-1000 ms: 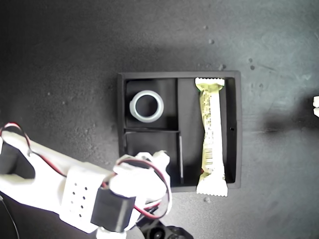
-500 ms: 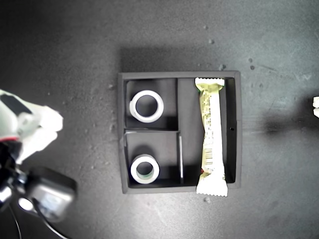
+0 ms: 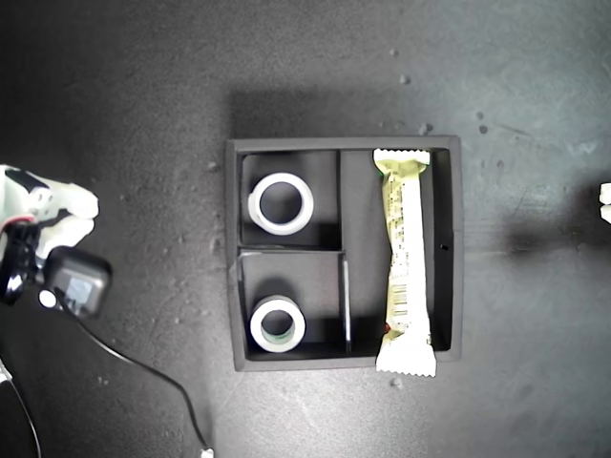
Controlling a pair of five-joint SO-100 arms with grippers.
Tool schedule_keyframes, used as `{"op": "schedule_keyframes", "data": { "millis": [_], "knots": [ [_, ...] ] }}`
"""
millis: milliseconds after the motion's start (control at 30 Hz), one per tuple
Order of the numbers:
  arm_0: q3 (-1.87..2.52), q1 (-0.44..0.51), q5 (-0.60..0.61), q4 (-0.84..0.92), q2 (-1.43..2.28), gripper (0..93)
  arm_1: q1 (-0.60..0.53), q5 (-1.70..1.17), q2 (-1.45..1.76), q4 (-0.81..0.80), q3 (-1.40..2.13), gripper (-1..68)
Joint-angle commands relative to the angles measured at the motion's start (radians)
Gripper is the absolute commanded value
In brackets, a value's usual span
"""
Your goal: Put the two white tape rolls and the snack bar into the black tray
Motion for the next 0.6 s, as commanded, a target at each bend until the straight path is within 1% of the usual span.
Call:
{"op": "schedule_keyframes", "data": {
  "millis": [0, 67, 100, 233, 333, 433, 567],
  "knots": [
    [0.098, -0.009, 0.011, 0.02, 0.238, 0.1, 0.008, -0.005, 0.003, 0.003, 0.012, 1.9],
    [0.163, -0.009, 0.003, 0.074, 0.388, 0.1, 0.008, -0.005, 0.003, 0.003, 0.012, 1.9],
    [0.175, -0.006, 0.002, 0.087, 0.403, 0.1, 0.009, -0.005, 0.003, 0.003, 0.012, 1.9],
    [0.213, -0.008, -0.006, 0.087, 0.411, 0.1, 0.009, -0.005, 0.003, 0.003, 0.012, 1.9],
    [0.272, -0.008, -0.04, 0.06, 0.411, 0.1, 0.009, -0.005, 0.003, 0.003, 0.012, 1.9],
    [0.272, -0.011, -0.091, 0.135, 0.411, 0.1, 0.009, -0.005, 0.003, 0.003, 0.012, 1.9],
    [0.272, -0.043, -0.255, 0.29, 0.411, 0.2, 0.009, -0.005, 0.003, 0.003, 0.012, 1.9]
  ]
}}
